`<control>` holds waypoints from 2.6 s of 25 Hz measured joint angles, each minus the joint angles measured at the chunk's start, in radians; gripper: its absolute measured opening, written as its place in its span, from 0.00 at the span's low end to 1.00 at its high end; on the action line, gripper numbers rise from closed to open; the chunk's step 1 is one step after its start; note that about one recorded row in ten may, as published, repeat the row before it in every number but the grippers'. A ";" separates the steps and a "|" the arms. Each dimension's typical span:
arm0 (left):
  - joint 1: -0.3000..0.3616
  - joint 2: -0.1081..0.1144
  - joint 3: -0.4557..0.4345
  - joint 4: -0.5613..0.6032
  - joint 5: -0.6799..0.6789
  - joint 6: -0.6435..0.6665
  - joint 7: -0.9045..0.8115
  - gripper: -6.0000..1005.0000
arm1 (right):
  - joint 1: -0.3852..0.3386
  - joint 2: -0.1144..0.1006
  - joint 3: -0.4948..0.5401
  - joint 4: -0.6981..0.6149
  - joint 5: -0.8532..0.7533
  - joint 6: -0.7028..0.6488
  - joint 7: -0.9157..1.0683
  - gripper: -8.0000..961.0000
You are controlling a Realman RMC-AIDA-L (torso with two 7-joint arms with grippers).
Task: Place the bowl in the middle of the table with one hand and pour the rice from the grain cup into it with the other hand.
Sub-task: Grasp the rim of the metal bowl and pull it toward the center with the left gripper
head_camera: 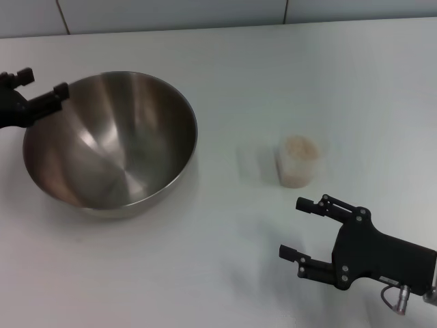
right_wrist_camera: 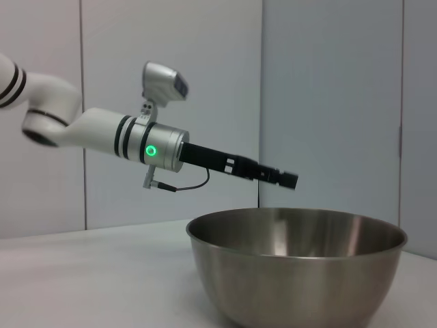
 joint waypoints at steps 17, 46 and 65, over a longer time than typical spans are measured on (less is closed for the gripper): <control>-0.129 -0.001 0.071 0.249 0.584 0.029 -0.492 0.75 | 0.013 0.000 0.009 0.000 0.001 0.000 0.004 0.83; -0.161 0.002 0.082 0.289 0.700 0.043 -0.650 0.70 | 0.024 -0.001 0.009 -0.002 0.002 0.012 0.008 0.83; -0.195 0.000 0.079 0.284 0.732 0.076 -0.666 0.06 | 0.026 -0.001 0.009 -0.002 0.002 0.012 0.004 0.83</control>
